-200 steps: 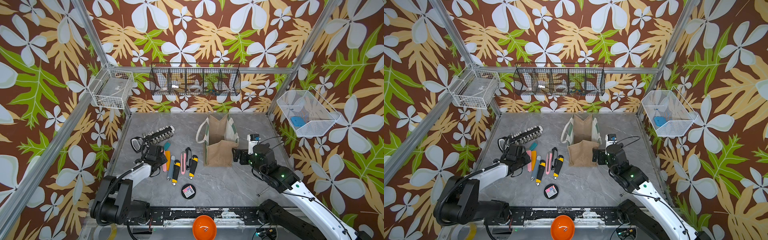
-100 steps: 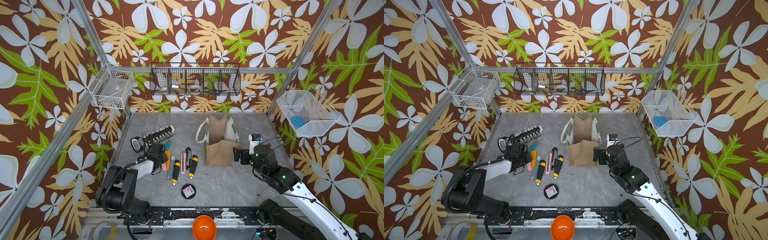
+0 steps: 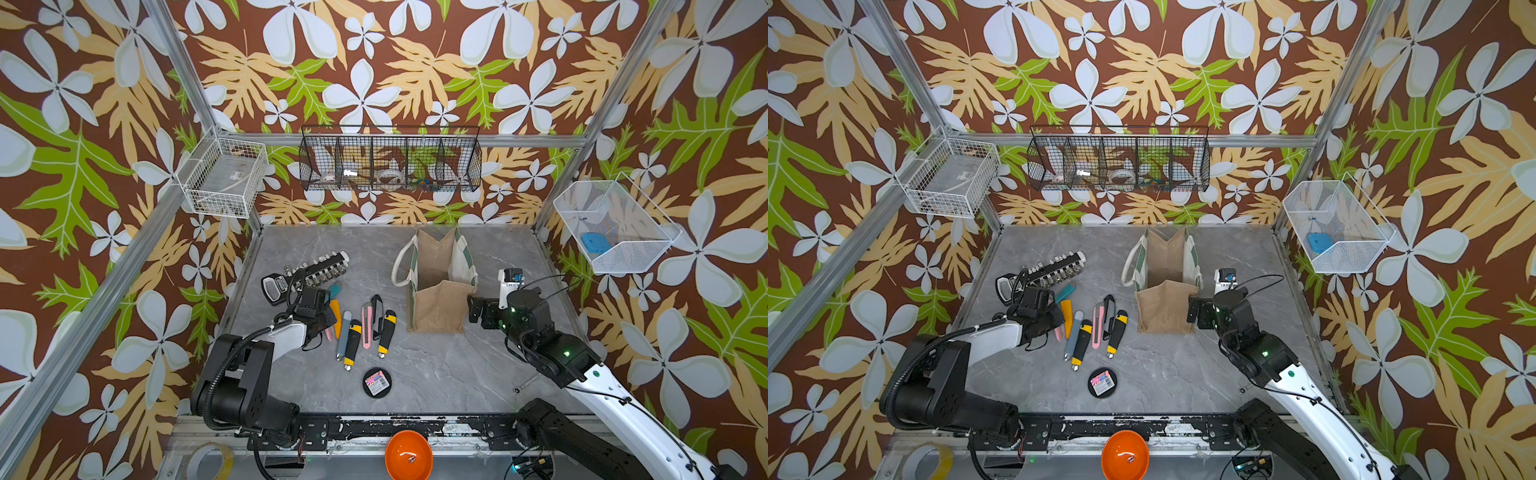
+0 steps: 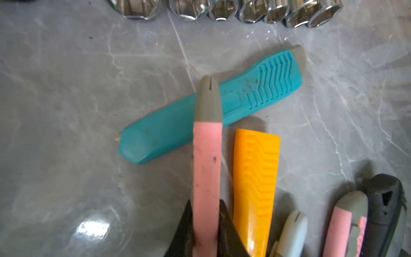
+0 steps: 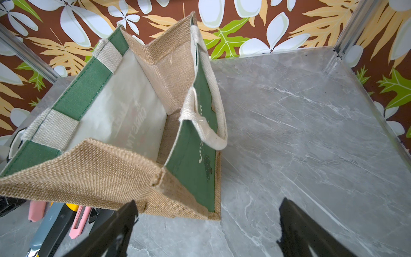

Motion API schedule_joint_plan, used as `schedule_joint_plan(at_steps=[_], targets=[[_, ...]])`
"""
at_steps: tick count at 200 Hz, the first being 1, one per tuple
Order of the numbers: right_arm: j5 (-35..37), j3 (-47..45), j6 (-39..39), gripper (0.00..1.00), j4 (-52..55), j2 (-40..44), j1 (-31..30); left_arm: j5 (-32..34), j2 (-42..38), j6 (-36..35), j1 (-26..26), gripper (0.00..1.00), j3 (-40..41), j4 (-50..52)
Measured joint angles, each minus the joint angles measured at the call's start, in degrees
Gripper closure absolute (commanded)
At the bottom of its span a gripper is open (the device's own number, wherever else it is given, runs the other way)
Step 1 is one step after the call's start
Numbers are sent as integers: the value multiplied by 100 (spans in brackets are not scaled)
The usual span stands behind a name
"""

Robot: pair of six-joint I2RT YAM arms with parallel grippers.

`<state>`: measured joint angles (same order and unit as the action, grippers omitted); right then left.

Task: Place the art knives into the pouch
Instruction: Pick up the utility knife at the center of the board.

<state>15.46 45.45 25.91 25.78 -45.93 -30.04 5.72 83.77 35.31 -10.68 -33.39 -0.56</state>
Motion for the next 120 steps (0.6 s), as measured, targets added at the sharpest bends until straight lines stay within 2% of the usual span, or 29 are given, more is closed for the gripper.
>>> schedule_joint_plan(at_steps=[46,94,120], targets=[[-105,2,-9,1,-28,33,0,-24,-566,-2,0,91,-151,339],[-715,-11,-275,1,-260,249,0,-181,-1534,-50,-15,94,-470,710],[-1128,-11,-466,1,-404,459,2,-168,-2013,-44,-273,96,-828,1025]])
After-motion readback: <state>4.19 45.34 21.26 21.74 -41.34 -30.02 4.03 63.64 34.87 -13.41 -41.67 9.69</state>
